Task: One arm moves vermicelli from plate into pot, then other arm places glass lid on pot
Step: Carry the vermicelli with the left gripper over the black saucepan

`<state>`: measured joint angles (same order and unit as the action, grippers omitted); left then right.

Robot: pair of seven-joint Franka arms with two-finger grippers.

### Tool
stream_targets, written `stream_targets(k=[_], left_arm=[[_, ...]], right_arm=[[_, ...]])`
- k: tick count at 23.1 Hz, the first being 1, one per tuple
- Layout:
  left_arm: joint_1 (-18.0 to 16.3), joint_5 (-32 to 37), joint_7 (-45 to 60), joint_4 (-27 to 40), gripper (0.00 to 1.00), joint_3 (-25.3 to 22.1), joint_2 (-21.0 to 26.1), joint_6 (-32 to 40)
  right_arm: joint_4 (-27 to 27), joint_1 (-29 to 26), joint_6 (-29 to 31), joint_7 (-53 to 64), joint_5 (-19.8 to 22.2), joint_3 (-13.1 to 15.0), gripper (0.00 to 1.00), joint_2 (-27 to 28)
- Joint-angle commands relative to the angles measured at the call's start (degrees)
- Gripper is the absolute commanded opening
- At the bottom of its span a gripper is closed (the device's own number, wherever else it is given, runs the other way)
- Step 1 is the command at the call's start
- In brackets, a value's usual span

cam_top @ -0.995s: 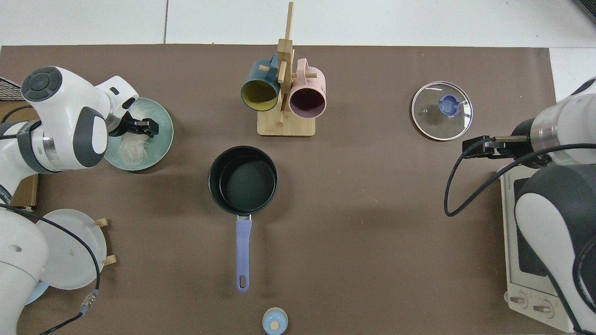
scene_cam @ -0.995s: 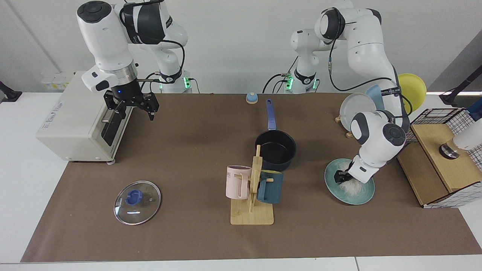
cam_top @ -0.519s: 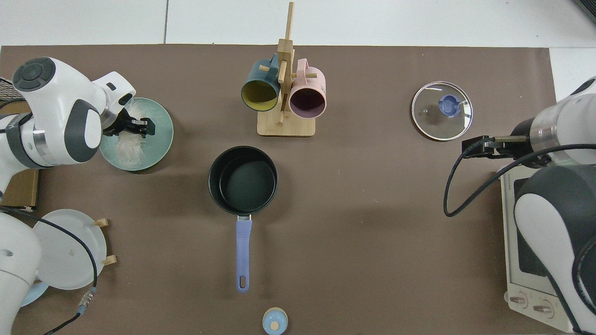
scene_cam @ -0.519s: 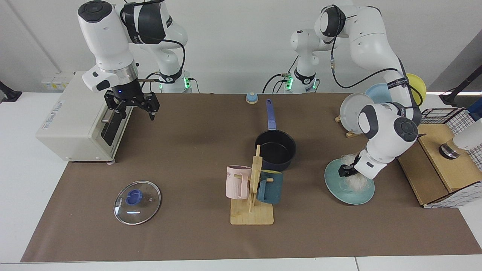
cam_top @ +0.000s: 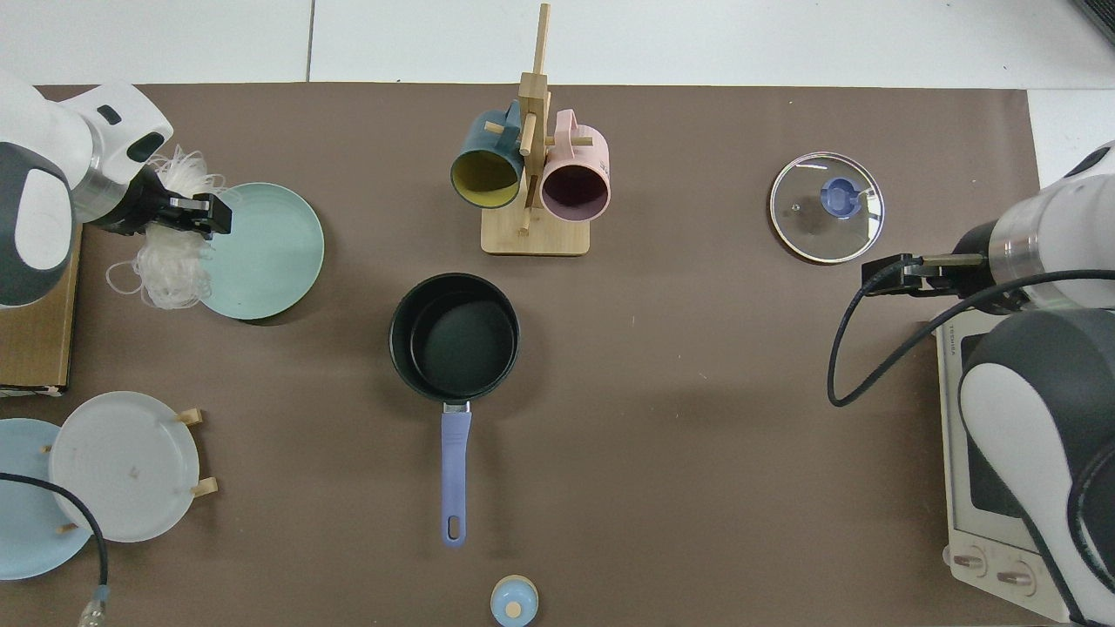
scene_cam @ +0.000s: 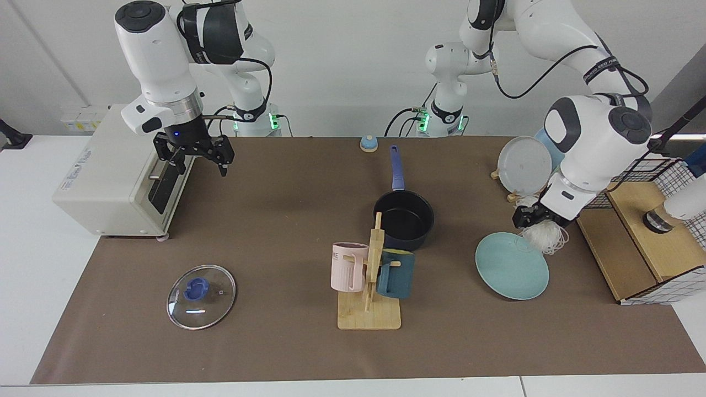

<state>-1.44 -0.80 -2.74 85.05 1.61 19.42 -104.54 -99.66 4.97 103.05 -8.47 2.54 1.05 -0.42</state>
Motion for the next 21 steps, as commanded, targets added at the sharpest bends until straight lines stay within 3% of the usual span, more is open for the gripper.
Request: stream_targets(k=[1,11,18,21], left_arm=[[1.6,0.8,4.9,3.3,0.0,0.4,-6.6,7.6],[2.5,1.1,21.4,7.7,0.0,10.8,-9.7,7.1],[2.9,1.3,41.7,7.7,0.0,23.3,-9.7,6.6],[3.3,1.8,45.3,7.7,0.0,27.1,-9.4,6.1]], right_arm=[[-0.2,-0.2,0.7,0.6,-0.3,-0.2,0.99,-0.5],[-0.2,-0.2,0.7,0.6,-0.3,-0.2,0.99,-0.4],[-0.2,-0.4,0.7,0.6,-0.3,-0.2,0.99,-0.4],[-0.1,-0.8,1.8,1.3,0.1,-0.2,0.99,-0.1]])
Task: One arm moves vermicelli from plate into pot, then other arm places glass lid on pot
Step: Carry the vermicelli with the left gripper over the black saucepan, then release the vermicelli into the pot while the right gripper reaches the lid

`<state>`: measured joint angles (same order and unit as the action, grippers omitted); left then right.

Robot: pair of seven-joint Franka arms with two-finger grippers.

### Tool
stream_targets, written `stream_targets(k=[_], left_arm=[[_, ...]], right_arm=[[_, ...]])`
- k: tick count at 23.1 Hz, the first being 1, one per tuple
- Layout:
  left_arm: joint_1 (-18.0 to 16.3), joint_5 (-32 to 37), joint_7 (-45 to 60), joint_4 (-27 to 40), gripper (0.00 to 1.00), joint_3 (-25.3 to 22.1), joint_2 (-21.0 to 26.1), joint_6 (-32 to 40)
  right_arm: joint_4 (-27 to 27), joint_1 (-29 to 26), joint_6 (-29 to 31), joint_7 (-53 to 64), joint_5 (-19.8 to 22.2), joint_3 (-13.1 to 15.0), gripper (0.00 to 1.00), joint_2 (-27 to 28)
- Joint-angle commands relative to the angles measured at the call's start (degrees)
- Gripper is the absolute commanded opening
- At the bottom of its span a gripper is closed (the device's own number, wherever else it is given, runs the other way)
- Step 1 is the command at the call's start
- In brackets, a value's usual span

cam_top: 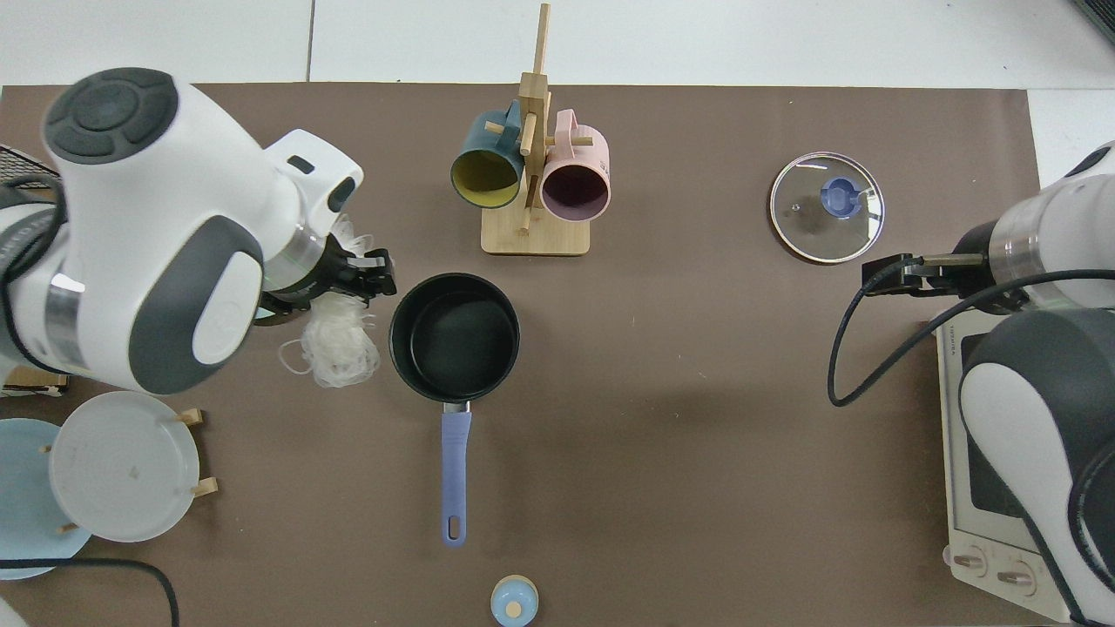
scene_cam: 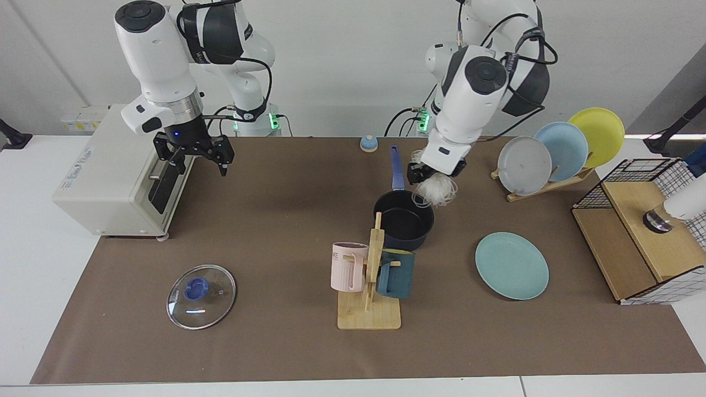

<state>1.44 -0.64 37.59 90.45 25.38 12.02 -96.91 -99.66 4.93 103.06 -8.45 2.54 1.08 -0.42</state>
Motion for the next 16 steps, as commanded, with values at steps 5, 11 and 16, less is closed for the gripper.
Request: stream_targets(k=[5,11,16], left_arm=[[0.8,2.3,4.1,6.1,0.0,4.0,-1.3,-6.9],[0.9,3.4,3.5,13.9,0.0,3.8,0.8,-16.6],[0.8,7.1,3.9,14.8,0.0,3.5,4.9,-21.4]], right_arm=[[4.5,-0.4,3.2,1.3,-0.2,-0.2,0.99,4.2],[24.3,-0.5,2.3,1.2,0.1,-0.3,0.99,22.0],[38.9,-0.4,2.8,1.0,0.2,0.2,0.98,38.7]])
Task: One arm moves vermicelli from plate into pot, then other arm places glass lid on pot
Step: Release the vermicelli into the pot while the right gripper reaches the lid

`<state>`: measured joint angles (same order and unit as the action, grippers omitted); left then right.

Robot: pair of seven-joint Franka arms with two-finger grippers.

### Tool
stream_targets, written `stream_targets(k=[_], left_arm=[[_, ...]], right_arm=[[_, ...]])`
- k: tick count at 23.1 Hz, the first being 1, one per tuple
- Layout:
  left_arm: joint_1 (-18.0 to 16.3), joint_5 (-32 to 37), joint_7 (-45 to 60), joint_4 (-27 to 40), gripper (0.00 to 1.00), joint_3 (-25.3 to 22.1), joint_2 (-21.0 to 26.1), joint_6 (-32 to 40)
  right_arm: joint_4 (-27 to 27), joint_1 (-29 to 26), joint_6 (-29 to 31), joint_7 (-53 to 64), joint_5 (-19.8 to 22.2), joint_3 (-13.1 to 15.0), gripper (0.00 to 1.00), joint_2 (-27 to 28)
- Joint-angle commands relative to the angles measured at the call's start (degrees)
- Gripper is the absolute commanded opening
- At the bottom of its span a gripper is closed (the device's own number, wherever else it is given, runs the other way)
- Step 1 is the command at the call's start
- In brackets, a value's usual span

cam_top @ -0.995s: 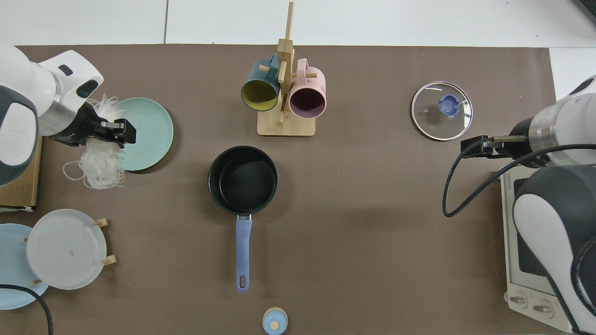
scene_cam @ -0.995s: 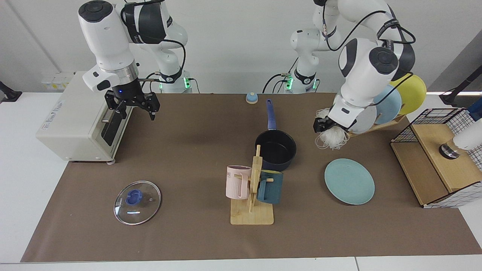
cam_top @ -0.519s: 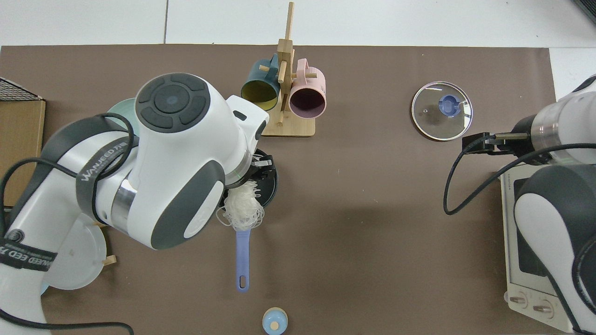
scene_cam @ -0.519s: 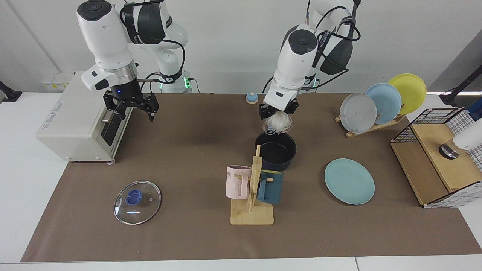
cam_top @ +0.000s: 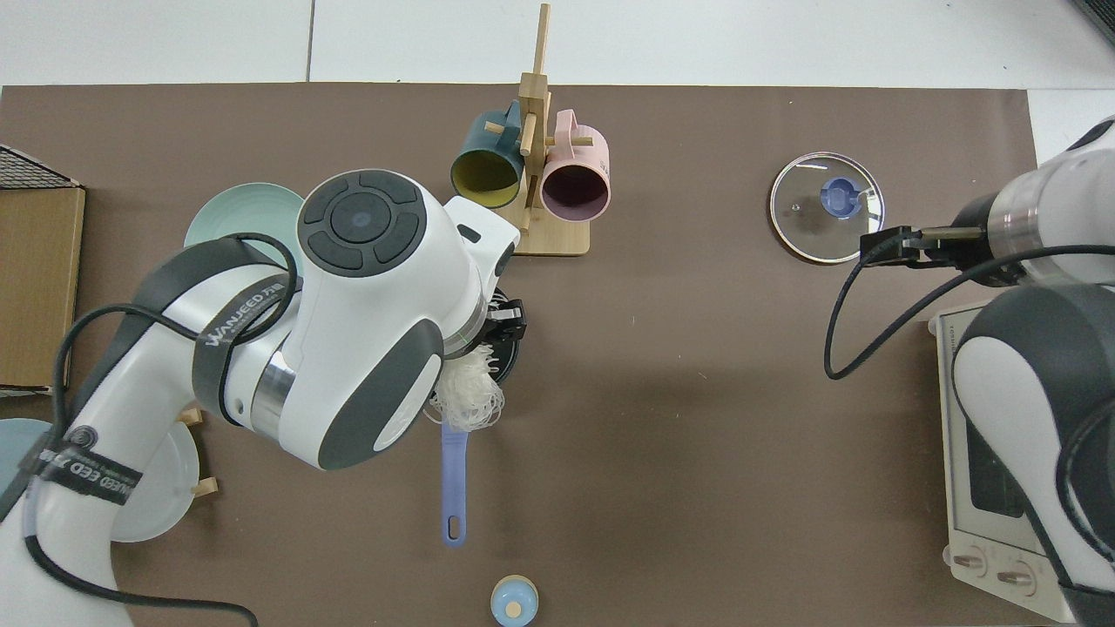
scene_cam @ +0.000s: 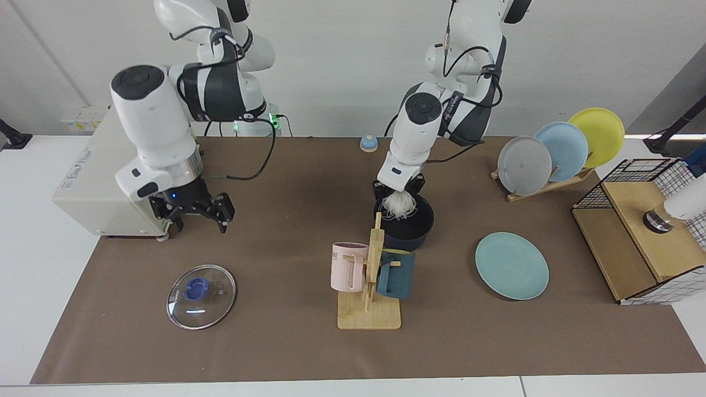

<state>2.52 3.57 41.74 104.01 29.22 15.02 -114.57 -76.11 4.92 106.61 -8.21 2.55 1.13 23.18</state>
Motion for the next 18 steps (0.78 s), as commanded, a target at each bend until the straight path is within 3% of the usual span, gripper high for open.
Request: stream_targets(k=[1,5,16,17,18], left_arm=[[-0.3,3.4,-0.3,1.5,0.0,-0.4,2.4,-4.5],[-0.8,4.8,-0.5,2.6,0.0,-0.5,3.9,-7.1],[-1.0,6.4,-0.9,7.1,0.0,-1.5,4.3,-11.6],[-1.0,6.4,-1.0,7.1,0.3,-1.5,4.4,-11.6],[-1.0,6.4,-1.9,7.1,0.96,-1.7,4.4,-11.7]], right_arm=[[16.9,-0.6,0.3,0.8,0.2,0.1,0.98,17.5],[18.2,-1.4,7.3,1.4,0.6,0.4,0.98,24.7],[15.5,-5.1,6.8,6.0,-0.3,-0.2,0.98,24.2],[15.2,-5.4,6.8,7.1,-0.3,-0.2,0.98,23.7],[13.8,-5.7,6.9,8.4,-0.4,-0.2,0.98,22.9]])
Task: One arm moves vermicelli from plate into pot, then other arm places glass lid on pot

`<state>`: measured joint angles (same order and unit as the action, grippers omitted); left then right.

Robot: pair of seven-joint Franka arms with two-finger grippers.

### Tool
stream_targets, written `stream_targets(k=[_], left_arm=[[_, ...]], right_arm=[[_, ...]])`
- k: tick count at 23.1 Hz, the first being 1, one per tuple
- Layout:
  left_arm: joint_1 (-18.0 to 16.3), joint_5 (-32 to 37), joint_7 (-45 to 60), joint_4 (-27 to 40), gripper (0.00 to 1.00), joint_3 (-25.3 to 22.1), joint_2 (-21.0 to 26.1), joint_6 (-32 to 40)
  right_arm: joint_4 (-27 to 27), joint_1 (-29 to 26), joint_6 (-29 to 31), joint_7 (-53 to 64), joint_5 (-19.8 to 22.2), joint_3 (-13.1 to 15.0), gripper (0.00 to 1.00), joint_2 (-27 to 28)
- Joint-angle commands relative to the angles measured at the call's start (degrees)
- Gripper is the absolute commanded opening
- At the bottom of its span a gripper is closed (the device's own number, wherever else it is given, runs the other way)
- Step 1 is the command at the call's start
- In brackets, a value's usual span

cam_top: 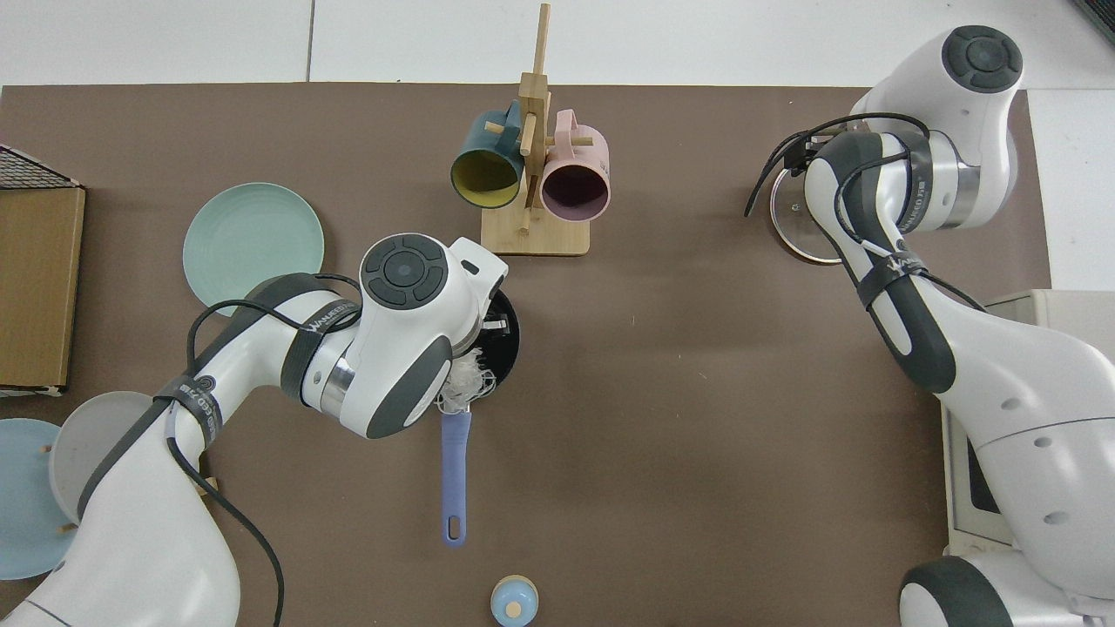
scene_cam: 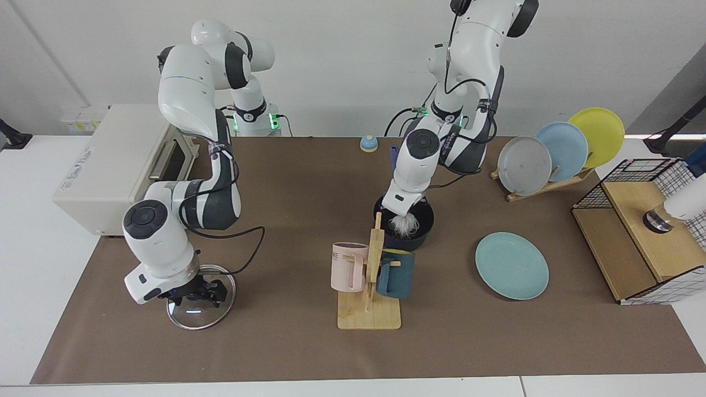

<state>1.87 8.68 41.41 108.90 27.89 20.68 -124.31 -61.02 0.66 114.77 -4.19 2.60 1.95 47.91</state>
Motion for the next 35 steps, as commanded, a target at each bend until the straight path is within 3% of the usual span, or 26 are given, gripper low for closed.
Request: stream_targets(k=[1,6,10,11,12,13,14,18,24,27,35], left_arm=[[-0.4,1.3,-2.9,2.0,1.0,-0.6,-1.3,-2.0],[-0.4,1.3,-3.6,1.1,1.0,-0.8,-1.3,-0.9],[-0.2,1.3,-3.4,-0.8,1.0,-0.7,-1.9,2.1],[-0.1,1.3,-3.5,-1.6,1.0,-0.7,-2.0,3.7],[-0.2,1.3,-3.8,-2.0,1.0,-0.7,-2.3,5.0],[-0.3,1.3,-3.8,-2.6,1.0,-0.7,-2.8,6.1],[-0.3,1.3,-4.0,-3.2,1.0,-0.7,-3.3,7.1],[-0.3,1.1,-4.2,-7.0,1.0,-0.6,-5.2,13.2],[-0.5,1.3,-5.5,-18.4,1.0,-1.1,-5.7,23.1],[-2.5,1.2,-12.2,-19.0,1.0,-1.9,-5.7,23.1],[-3.1,-1.3,-28.9,-19.2,1.0,-12.4,-7.6,24.3]], right_arm=[[-3.4,-1.9,-0.4,5.5,-1.1,-1.2,0.98,-2.8],[-14.7,-1.6,5.7,7.4,-3.2,-1.1,0.97,-7.2],[-16.1,-2.0,6.1,7.9,-2.7,-1.1,0.94,-7.7],[-16.1,-2.0,5.9,8.0,-2.2,-1.1,0.74,-7.7],[-16.1,-1.6,5.6,8.0,-2.1,-1.0,0.45,-7.7],[-16.1,-1.5,5.4,8.0,-2.1,-0.9,0.05,-7.7],[-16.0,-1.5,5.3,7.8,-2.1,-1.0,0.0,-7.8],[-15.8,-1.5,5.3,7.8,-2.1,-1.0,0.0,-8.1],[-15.6,0.0,3.8,7.4,-2.2,-1.1,0.0,-11.3],[-15.5,1.8,-0.8,6.9,-2.2,-1.0,0.0,-14.9],[-16.4,9.6,-17.2,-5.0,0.7,-1.0,0.0,-27.8]])
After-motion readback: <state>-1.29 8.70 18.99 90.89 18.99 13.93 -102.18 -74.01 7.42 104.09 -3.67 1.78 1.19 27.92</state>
